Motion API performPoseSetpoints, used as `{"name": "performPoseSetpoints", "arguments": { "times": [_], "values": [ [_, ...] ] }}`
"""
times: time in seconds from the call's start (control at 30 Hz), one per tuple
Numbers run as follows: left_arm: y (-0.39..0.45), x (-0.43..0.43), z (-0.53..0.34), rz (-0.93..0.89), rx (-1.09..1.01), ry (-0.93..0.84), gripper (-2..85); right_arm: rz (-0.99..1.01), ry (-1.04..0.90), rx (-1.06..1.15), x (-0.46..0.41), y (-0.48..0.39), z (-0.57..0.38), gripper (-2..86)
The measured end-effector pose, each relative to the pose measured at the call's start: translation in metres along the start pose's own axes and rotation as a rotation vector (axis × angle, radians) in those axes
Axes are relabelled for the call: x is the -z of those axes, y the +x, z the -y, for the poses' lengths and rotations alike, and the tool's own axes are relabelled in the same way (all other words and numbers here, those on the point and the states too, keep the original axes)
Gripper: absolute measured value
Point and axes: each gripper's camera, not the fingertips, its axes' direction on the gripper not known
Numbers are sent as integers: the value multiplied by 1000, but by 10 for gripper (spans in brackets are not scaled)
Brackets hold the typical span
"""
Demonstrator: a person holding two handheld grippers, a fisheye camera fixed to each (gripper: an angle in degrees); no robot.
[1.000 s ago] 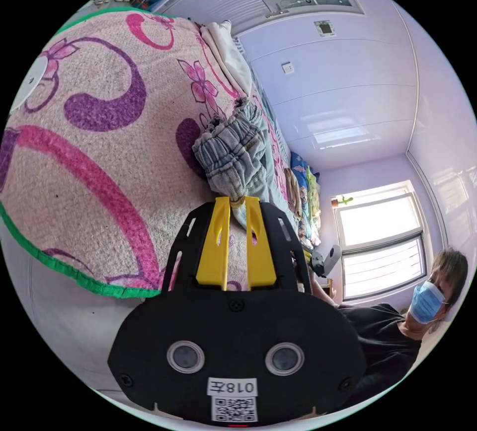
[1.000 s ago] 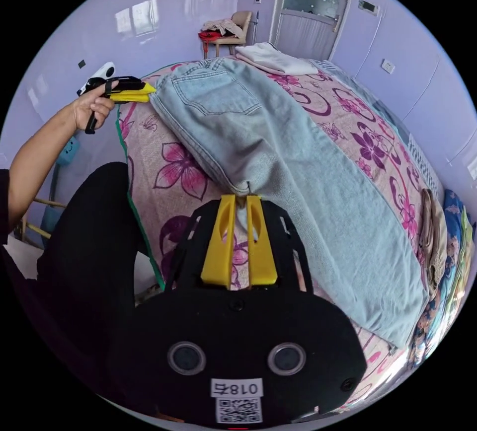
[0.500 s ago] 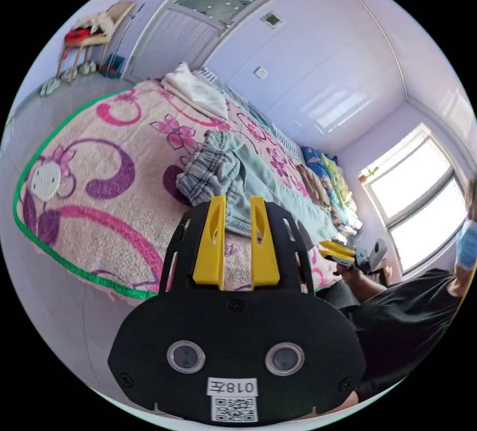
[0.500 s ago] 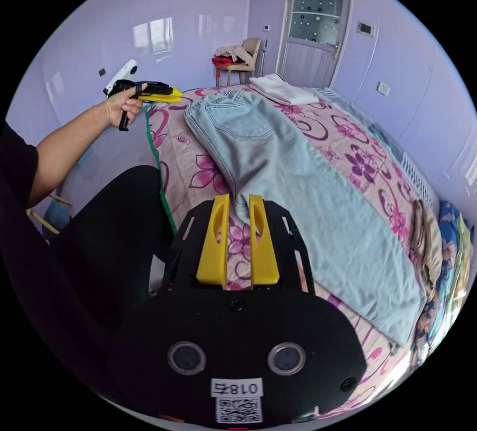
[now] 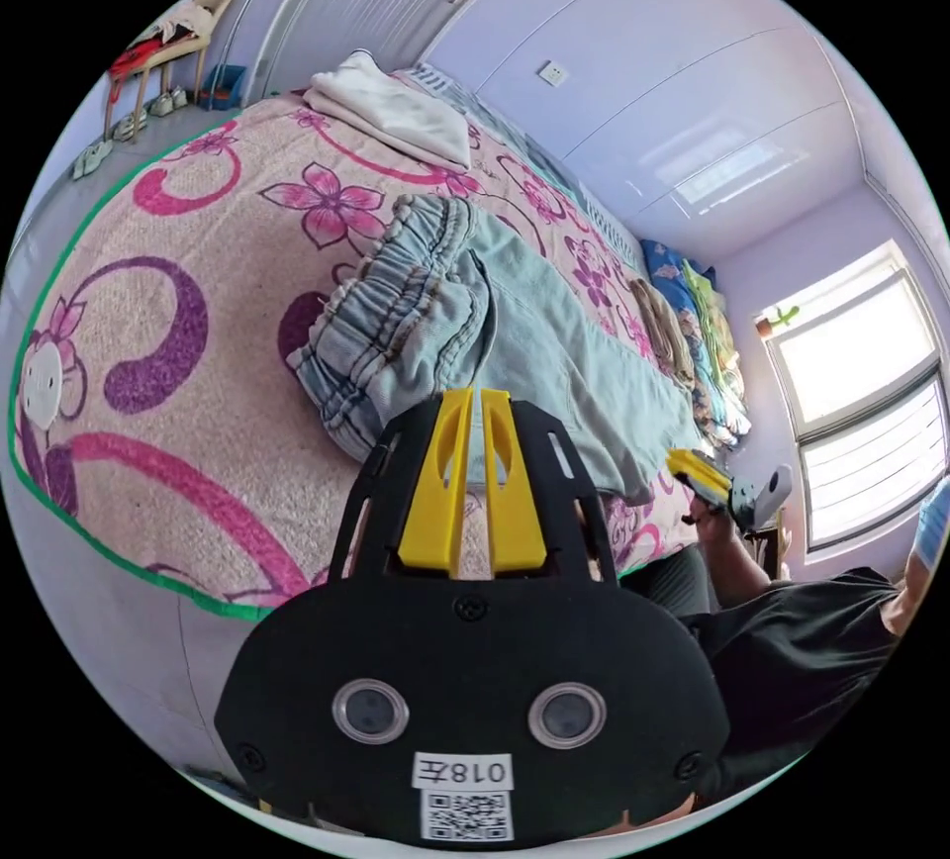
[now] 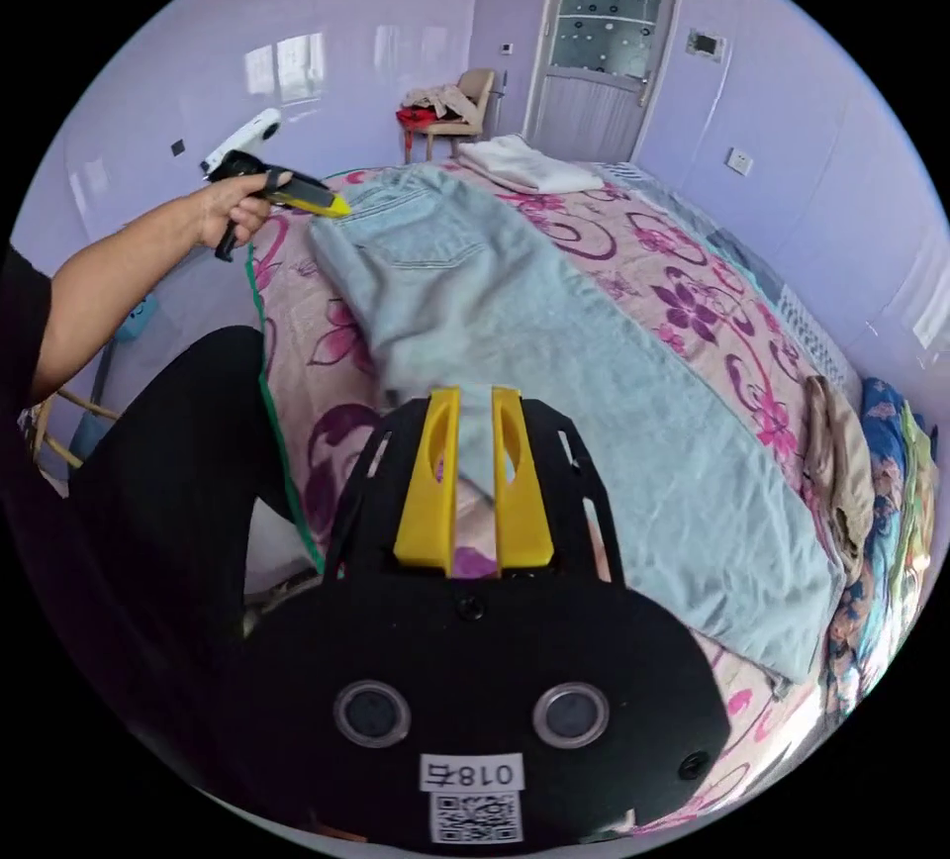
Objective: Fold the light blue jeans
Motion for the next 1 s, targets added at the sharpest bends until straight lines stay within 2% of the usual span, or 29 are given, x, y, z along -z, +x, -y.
{"name": "performPoseSetpoints", "arguments": {
  "times": [0.1,0.17,0.3,0.47,0.6,0.67,0.73,0.8,0.87,0.93,1.0],
  "values": [
    [26,31,17,92,-24,-14,68,-126,23,-94,9,73,-17,55],
    [68,47,52,166,-124,18,78,-149,0,-145,6,121,-20,63],
    [133,36,121,71,-294,62,79,-189,-78,-217,-22,211,-11,72],
    [222,-67,193,-65,-492,-82,80,-217,-184,-242,-72,251,-1,45],
    [227,-114,229,6,-431,-155,83,-353,-161,-246,-89,261,15,-1],
    [198,-107,260,48,-294,-131,64,-372,-161,-280,-91,277,26,-4],
    [167,-95,278,-25,-172,-123,49,-280,-203,-322,-99,306,36,-2],
    [153,-74,289,-111,-115,-98,51,-230,-131,-335,-84,319,39,4],
    [173,-36,296,-151,-211,-50,54,-126,-3,-247,-62,318,39,18],
    [207,-8,302,-182,-355,-2,60,-72,-20,-82,-60,307,45,56],
    [252,6,309,-143,-520,-5,65,-102,-66,30,-72,300,53,68]
  ]
}}
